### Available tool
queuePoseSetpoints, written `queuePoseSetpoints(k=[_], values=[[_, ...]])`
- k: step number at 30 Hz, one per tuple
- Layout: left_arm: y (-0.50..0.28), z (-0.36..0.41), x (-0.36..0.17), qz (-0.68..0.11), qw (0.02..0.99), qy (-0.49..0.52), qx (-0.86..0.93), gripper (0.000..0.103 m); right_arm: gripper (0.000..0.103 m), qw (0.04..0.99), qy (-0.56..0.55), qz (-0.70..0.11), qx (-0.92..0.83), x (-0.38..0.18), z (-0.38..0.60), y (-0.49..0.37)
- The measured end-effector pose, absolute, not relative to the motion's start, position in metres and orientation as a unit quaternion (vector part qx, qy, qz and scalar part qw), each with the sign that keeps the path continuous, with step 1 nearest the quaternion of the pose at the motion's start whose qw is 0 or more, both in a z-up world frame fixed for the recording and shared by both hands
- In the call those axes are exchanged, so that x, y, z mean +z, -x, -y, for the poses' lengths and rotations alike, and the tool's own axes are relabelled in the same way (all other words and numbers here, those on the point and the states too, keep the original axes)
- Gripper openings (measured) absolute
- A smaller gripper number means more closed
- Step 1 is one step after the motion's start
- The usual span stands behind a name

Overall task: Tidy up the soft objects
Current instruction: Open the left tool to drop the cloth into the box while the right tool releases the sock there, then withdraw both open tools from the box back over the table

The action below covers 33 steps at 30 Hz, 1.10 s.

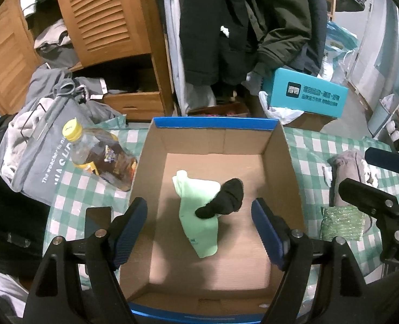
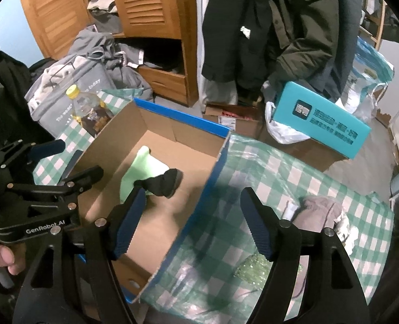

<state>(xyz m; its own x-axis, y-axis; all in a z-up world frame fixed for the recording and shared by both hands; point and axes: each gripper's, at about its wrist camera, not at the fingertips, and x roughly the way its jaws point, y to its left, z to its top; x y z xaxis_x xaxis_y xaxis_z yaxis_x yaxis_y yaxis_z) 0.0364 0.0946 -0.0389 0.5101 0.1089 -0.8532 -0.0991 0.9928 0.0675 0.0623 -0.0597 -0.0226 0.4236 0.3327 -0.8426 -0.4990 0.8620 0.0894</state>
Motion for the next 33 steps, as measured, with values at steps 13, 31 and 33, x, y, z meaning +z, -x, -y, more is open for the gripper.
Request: queuePoseSetpoints(k=[13,31,33], values=[[-0.039,-0.062,-0.038,-0.494,0.868,-0.023,0.044,0.081,0.076,0.844,0.077,-0.48,0.225,-0.024,0.099,-0.057],[-0.048,0.005,-0.046,-0.507,0.86,-0.059,0.004,0.082,0.08,0.853,0.055,-0.484,0.188,-0.031,0.159,-0.051],[-0.049,0.011,-0.048,-0.509,0.858,-0.062,0.0,0.082,0.08,0.854,0.053,-0.484,0.184,-0.032,0.166,-0.051]])
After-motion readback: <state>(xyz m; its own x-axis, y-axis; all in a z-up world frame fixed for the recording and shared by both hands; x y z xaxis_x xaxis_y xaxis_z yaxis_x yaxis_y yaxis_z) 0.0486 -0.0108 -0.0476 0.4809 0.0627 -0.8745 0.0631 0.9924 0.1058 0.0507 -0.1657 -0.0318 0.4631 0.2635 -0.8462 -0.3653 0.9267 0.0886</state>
